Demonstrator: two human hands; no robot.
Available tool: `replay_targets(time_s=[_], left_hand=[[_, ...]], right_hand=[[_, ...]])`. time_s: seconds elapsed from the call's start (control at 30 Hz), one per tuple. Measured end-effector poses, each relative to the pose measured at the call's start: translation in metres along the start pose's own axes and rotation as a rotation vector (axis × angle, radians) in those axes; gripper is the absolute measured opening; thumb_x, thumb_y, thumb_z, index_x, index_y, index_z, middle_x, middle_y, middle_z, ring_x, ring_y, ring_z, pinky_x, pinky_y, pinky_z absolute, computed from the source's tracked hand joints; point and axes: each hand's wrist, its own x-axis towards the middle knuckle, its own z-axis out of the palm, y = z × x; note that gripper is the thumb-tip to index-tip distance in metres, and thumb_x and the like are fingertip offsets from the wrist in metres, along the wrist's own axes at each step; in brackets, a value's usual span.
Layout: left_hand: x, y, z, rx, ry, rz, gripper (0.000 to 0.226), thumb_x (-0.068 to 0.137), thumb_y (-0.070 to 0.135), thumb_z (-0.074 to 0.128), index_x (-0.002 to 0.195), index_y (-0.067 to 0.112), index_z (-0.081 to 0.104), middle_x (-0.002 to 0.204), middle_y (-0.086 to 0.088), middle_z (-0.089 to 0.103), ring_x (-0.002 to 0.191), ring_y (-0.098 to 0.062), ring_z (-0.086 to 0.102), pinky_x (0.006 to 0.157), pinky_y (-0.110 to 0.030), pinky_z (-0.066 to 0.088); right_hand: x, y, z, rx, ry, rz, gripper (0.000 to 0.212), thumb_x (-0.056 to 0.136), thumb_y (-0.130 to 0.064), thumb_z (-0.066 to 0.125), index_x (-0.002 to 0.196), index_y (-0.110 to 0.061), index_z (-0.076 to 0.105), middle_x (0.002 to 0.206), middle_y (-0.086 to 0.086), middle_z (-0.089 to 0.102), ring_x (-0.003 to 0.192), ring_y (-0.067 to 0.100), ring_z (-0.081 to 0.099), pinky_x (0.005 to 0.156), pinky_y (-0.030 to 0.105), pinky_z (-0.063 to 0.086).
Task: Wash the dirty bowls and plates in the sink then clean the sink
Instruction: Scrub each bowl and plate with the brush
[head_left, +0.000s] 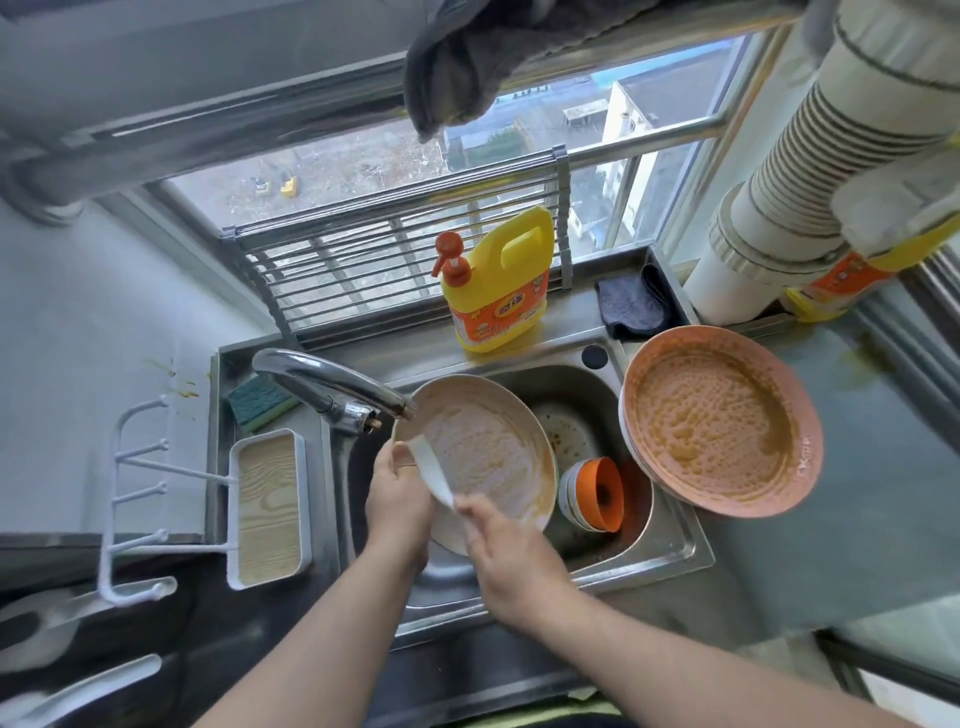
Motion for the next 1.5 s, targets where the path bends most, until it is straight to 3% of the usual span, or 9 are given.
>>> replay_targets(time_s=[0.17, 0.33, 0.53, 0.73, 0.87, 0.97, 1.17, 1.3, 1.5], left_hand=[[0.025, -0.010, -0.009, -0.263, 0.083, -0.171, 0.030, 0.110, 0.047, 0.046, 0.133, 0.034, 0.059, 0.125, -0.004, 0.071, 0.111, -0.026, 0.069, 0.102, -0.048, 0.056], [0.018, -0.008, -0.001, -0.245, -0.028, -0.154, 0.044, 0.108, 0.057, 0.038, 0.140, 0.035, 0.059, 0.128, 0.002, 0.069, 0.123, -0.024, 0.064, 0.111, -0.052, 0.049], [-0.001, 0.028, 0.023, -0.469, -0.091, -0.251, 0.033, 0.113, 0.045, 0.036, 0.125, 0.023, 0.059, 0.112, -0.008, 0.071, 0.090, -0.019, 0.068, 0.070, -0.032, 0.055], [0.028, 0.007, 0.001, -0.385, -0.116, -0.220, 0.027, 0.108, 0.044, 0.055, 0.131, 0.032, 0.063, 0.129, -0.006, 0.072, 0.112, -0.026, 0.071, 0.096, -0.051, 0.059], [0.006, 0.016, 0.002, -0.354, -0.277, -0.216, 0.051, 0.102, 0.068, 0.036, 0.130, 0.035, 0.064, 0.124, -0.004, 0.075, 0.114, -0.029, 0.072, 0.098, -0.058, 0.057], [-0.014, 0.035, 0.018, -0.379, -0.334, -0.192, 0.046, 0.106, 0.063, 0.032, 0.126, 0.034, 0.062, 0.119, -0.004, 0.077, 0.110, -0.027, 0.074, 0.097, -0.055, 0.059], [0.002, 0.036, 0.013, -0.452, -0.176, -0.230, 0.030, 0.113, 0.043, 0.043, 0.127, 0.022, 0.059, 0.117, -0.010, 0.075, 0.097, -0.028, 0.076, 0.076, -0.044, 0.063], [0.001, 0.023, 0.002, -0.446, -0.171, -0.224, 0.053, 0.109, 0.059, 0.030, 0.145, 0.029, 0.054, 0.129, -0.006, 0.072, 0.114, -0.028, 0.071, 0.092, -0.050, 0.060], [0.004, 0.018, -0.008, -0.486, -0.012, -0.280, 0.028, 0.112, 0.050, 0.037, 0.126, 0.032, 0.054, 0.128, -0.008, 0.068, 0.115, -0.032, 0.066, 0.104, -0.055, 0.052]], right_hand=[[-0.030, 0.052, -0.028, -0.196, -0.142, 0.127, 0.032, 0.109, -0.048, 0.031, 0.140, -0.047, 0.038, 0.106, 0.011, 0.074, 0.101, 0.040, 0.067, 0.079, 0.044, 0.053], [0.027, 0.078, -0.078, -0.295, 0.072, 0.244, 0.032, 0.110, -0.043, 0.027, 0.139, -0.046, 0.041, 0.106, 0.011, 0.073, 0.095, 0.037, 0.069, 0.076, 0.044, 0.055], [0.031, 0.016, -0.044, -0.170, -0.084, 0.002, 0.032, 0.110, -0.033, 0.035, 0.137, -0.046, 0.040, 0.117, 0.013, 0.071, 0.108, 0.038, 0.066, 0.088, 0.045, 0.053], [-0.032, 0.071, -0.090, -0.474, -0.204, 0.106, 0.031, 0.109, -0.047, 0.032, 0.139, -0.053, 0.036, 0.110, 0.009, 0.071, 0.096, 0.037, 0.067, 0.080, 0.046, 0.057], [-0.014, 0.070, -0.144, -0.475, 0.064, 0.184, 0.028, 0.109, -0.051, 0.025, 0.135, -0.054, 0.035, 0.108, 0.010, 0.071, 0.092, 0.038, 0.067, 0.081, 0.050, 0.057], [-0.005, 0.036, -0.134, -0.421, 0.108, 0.115, 0.033, 0.110, -0.041, 0.029, 0.142, -0.049, 0.035, 0.110, 0.013, 0.073, 0.098, 0.040, 0.068, 0.081, 0.049, 0.057], [-0.033, 0.021, -0.087, -0.464, -0.134, -0.010, 0.039, 0.111, -0.033, 0.036, 0.146, -0.048, 0.033, 0.109, 0.013, 0.071, 0.098, 0.039, 0.068, 0.075, 0.044, 0.055], [0.007, 0.039, -0.108, -0.423, 0.045, 0.162, 0.036, 0.109, -0.028, 0.030, 0.141, -0.044, 0.034, 0.110, 0.018, 0.071, 0.098, 0.041, 0.068, 0.079, 0.047, 0.055], [-0.029, 0.017, -0.070, -0.333, -0.201, -0.071, 0.034, 0.111, -0.040, 0.033, 0.143, -0.050, 0.035, 0.108, 0.011, 0.070, 0.098, 0.037, 0.067, 0.076, 0.044, 0.056]])
